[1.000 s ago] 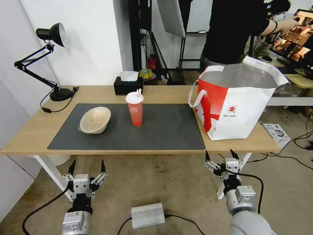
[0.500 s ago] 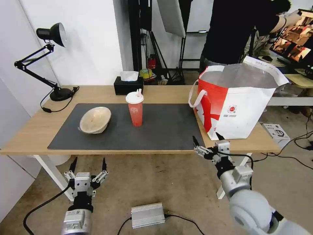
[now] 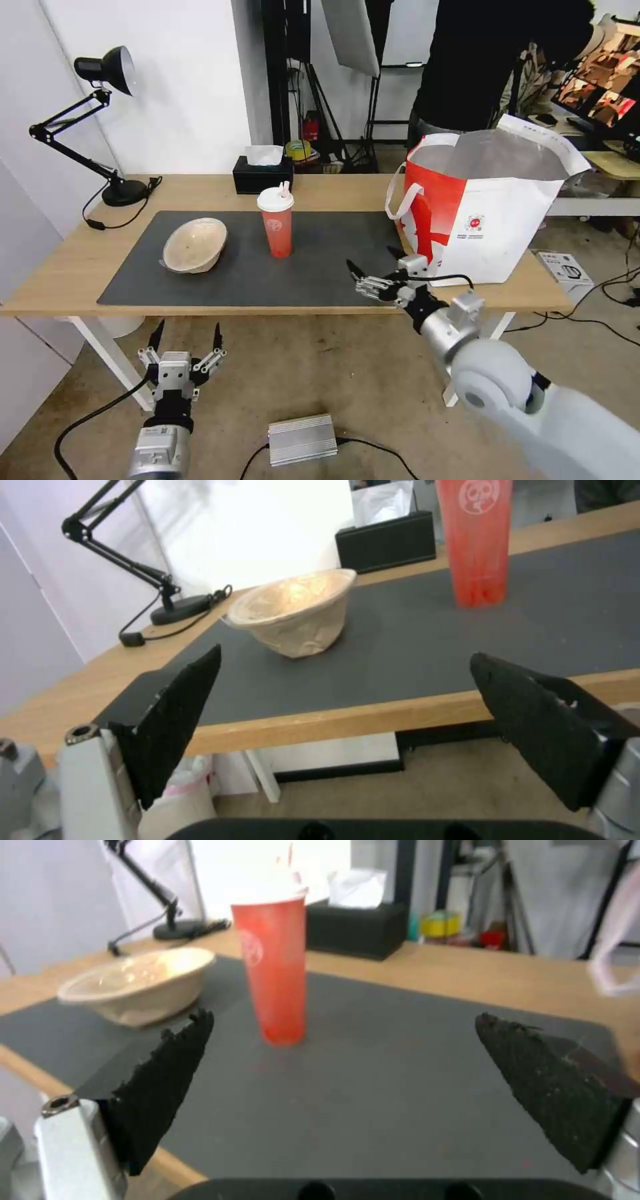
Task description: Pick up the trash from the table and place it into the takeout bag.
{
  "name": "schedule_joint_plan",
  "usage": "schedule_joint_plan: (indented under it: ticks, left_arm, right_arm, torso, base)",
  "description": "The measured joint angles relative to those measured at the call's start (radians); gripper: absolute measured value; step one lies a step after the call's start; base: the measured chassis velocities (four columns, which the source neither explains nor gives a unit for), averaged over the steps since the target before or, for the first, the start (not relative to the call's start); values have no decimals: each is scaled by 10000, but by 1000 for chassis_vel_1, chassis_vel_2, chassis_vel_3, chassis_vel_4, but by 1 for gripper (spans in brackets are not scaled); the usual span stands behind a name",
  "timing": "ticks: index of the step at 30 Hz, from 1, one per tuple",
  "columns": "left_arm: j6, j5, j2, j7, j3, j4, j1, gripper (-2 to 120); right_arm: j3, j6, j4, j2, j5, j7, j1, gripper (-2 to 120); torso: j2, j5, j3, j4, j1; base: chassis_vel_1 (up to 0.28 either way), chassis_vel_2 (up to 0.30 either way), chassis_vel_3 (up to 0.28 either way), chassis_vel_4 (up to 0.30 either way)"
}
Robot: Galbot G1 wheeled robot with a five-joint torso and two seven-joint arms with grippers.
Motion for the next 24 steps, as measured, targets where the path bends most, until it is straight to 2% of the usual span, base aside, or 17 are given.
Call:
schedule_joint_plan:
  ticks: [3,9,12,19,24]
  left_arm:
    - [-18,-3,0,12,-8,45,-23,100]
    - [-22,-15,9,13,-32,69,-47,100]
    - [-23,-31,23,13,-51,133,-104,100]
    - [-25,-37,23,13,-69,149,-119,100]
    - [-32,-47,23,12,-129,154,-127,100]
  right_arm:
    - [-619,-79,-569,147,262,-135,962,100]
    - [-1225,-167,-1090,290,655,-165,2071,100]
    - [-1867,-303,-1679,545,1109,-421,3240,100]
    - [-2371,-485,-2148,990,1508,-538,3961,100]
    - [-2833,-543,-2674,1623,1539,-542,4483,100]
  torso:
    - [0,2,0,-1,0]
    - [0,0,0,2,1]
    - [1,-1,0,0,0]
    - [0,-1,0,0,0]
    - [0,0,-1,0,0]
  base:
    - [0,0,0,0]
    - [0,0,0,0]
    - [0,0,0,0]
    - [0,0,0,0]
    - [0,0,0,0]
